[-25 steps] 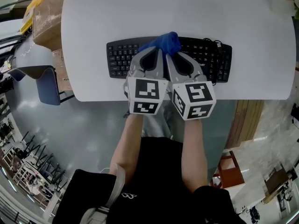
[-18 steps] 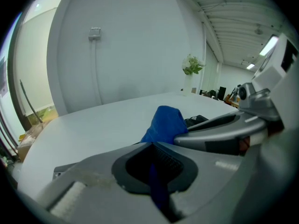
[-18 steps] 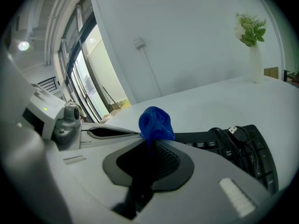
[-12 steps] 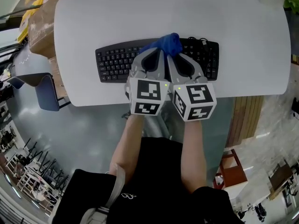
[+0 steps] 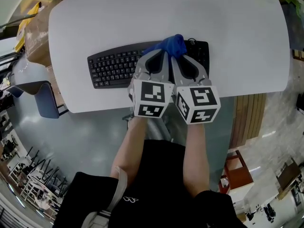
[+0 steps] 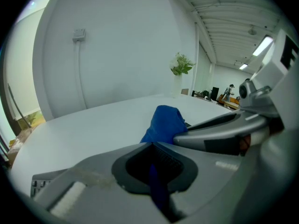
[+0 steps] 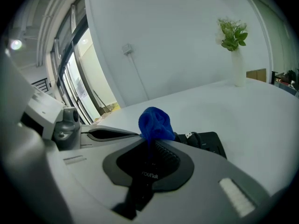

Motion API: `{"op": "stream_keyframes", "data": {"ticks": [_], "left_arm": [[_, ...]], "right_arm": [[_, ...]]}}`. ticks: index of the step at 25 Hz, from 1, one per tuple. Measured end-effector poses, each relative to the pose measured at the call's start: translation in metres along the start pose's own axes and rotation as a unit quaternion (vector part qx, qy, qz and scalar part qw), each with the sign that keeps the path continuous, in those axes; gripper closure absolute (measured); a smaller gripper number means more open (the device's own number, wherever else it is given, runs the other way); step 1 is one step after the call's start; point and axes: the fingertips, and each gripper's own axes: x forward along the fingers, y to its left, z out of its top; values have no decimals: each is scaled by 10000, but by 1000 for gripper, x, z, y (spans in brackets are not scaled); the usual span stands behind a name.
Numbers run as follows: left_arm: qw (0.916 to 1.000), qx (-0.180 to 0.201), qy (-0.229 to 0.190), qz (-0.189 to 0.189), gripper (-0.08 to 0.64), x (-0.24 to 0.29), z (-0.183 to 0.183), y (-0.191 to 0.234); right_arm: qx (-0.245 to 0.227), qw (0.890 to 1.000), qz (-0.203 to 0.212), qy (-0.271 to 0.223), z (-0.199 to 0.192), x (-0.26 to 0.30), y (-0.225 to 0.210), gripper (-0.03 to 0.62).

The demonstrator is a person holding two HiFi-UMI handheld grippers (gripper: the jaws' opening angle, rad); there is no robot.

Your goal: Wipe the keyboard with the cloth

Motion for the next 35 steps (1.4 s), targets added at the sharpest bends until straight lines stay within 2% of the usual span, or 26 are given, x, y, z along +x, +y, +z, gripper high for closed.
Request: {"op": "stream_keyframes", "data": {"ticks": [18, 28, 32, 35], "left_arm": [[9978, 117, -213, -616, 574, 30, 31, -69], [9951, -36, -303, -936, 574, 38, 36, -104], [9931, -150, -468, -1069, 574, 31, 41, -114], [9907, -182, -816, -1069, 574, 16, 56, -113]], "right_arm": [[245, 9963, -765, -319, 12, -44, -70, 552], [294, 9915, -1186, -456, 12, -69, -94, 552], [157, 9907, -1211, -607, 19, -82, -90, 554], [17, 9909, -1062, -830, 33, -91, -78, 554]]}}
